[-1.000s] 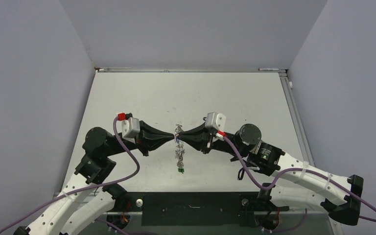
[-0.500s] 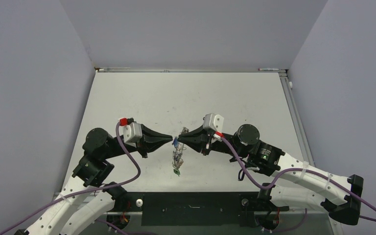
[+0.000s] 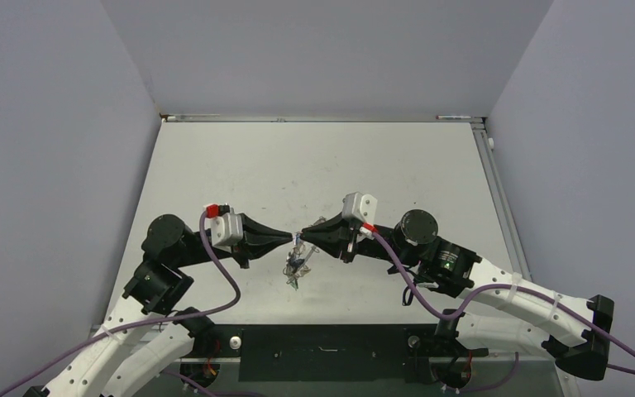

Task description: Put the keys on the keyring

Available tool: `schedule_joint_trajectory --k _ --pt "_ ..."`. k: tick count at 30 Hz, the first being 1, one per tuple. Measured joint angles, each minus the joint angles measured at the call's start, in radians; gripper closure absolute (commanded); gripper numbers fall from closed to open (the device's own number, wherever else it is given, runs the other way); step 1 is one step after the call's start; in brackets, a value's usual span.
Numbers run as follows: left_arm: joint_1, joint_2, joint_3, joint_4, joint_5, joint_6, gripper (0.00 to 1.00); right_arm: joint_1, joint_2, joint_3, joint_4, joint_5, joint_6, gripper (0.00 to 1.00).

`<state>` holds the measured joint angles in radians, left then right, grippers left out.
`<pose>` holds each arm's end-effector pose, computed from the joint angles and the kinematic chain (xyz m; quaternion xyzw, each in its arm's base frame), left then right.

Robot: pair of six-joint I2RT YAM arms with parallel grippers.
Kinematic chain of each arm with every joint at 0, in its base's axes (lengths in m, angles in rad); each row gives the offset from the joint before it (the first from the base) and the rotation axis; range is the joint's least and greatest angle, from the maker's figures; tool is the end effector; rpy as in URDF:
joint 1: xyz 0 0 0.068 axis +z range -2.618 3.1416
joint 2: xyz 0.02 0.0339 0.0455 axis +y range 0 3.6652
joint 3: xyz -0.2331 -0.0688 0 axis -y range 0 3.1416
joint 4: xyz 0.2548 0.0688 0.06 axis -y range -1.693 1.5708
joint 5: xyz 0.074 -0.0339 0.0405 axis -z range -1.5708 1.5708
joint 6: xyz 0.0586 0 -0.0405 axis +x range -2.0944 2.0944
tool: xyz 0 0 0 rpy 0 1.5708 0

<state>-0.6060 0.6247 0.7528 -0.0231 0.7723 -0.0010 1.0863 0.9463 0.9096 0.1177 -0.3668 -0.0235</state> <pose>0.1340 -0.1426 0.3540 0.4518 0.5082 -0.4462 0.5817 0.1066 0.2477 0.3636 -0.4651 0.4959 0.4729 0.5605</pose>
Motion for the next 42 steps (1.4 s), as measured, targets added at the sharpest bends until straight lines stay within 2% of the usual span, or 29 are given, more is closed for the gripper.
schedule_joint_trajectory --k 10,18,22,25,28,36,42 --pt "-0.035 -0.018 -0.054 0.02 0.013 0.045 1.0 -0.005 0.017 0.024 0.047 -0.003 0.0 0.95" --pt "-0.118 -0.069 -0.104 -0.06 -0.153 0.179 1.0 -0.031 0.027 0.073 0.152 0.004 0.02 0.95" --pt "-0.12 -0.129 -0.11 -0.069 -0.243 0.215 0.85 -0.035 0.03 0.073 0.15 0.002 0.037 0.95" --pt "-0.12 -0.178 -0.11 -0.068 -0.292 0.225 0.81 -0.04 0.03 0.073 0.15 -0.01 0.043 0.95" --pt "-0.12 -0.205 -0.11 -0.061 -0.303 0.218 0.8 -0.047 0.03 0.073 0.14 -0.031 0.049 0.95" --pt "-0.12 -0.209 -0.108 0.029 -0.267 0.097 0.68 -0.052 0.037 0.073 0.101 -0.102 0.066 0.95" --pt "-0.12 -0.209 -0.082 0.087 -0.237 -0.022 0.66 -0.052 0.051 0.073 0.076 -0.135 0.066 0.95"
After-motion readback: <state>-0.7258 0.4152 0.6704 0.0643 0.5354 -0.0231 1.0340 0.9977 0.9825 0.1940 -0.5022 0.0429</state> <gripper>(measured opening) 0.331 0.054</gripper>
